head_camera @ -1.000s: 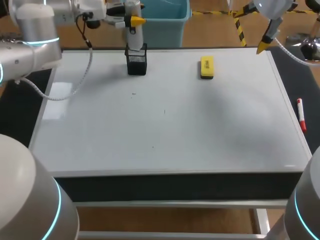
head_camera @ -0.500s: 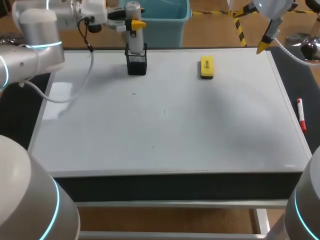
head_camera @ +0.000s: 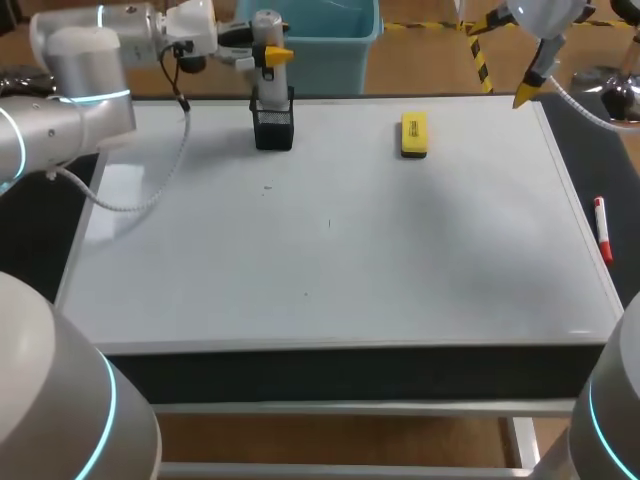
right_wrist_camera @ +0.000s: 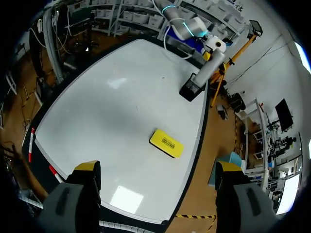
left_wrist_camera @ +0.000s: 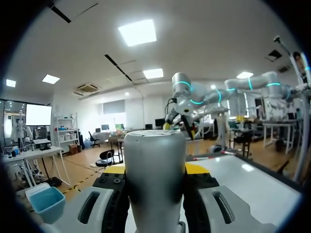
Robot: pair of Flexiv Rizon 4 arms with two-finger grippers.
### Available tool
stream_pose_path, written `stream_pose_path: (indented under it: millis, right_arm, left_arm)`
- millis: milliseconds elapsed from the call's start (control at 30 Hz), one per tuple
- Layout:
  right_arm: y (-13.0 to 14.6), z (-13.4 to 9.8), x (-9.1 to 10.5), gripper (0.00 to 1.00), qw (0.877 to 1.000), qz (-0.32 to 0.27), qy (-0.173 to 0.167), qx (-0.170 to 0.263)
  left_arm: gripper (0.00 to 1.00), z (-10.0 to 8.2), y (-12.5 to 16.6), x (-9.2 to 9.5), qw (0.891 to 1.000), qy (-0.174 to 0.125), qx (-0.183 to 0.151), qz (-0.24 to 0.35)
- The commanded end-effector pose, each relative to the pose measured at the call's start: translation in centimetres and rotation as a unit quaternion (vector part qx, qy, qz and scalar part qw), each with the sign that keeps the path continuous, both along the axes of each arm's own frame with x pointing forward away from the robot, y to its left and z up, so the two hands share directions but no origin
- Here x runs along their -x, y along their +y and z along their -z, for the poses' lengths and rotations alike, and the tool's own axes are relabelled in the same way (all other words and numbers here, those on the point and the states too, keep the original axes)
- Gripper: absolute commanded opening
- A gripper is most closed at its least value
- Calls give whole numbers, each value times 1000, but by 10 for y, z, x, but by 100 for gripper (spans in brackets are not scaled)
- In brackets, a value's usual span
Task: Pick up the inspection probe, press it on each red-marked spot on the whiteboard one by one, put down the probe, pick up the eraser, and wipe off all the red marks.
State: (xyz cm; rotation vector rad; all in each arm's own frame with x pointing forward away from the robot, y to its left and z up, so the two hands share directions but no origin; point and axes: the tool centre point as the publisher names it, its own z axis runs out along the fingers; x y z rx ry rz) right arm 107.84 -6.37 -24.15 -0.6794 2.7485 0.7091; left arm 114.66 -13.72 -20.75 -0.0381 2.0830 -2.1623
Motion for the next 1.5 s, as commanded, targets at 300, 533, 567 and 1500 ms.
stream_pose_path:
  millis: [300, 533, 567, 1500]
  right_arm:
    - [-1, -1, 0, 100, 1000, -1, 1, 2]
    - [-1, -1, 0, 100, 1000, -1, 1, 2]
    - [-1, -1, 0, 100, 1000, -1, 1, 2]
    - [-1, -1, 0, 100, 1000, -1, 1, 2]
  left_arm:
    - [0, 16, 0, -5, 1000, 6, -3, 0]
    - [0, 31, 1, -8, 1000, 14, 7, -4]
    - [0, 33, 2, -9, 1000, 15, 11, -3]
    - [0, 60, 0, -15, 999, 39, 6, 11]
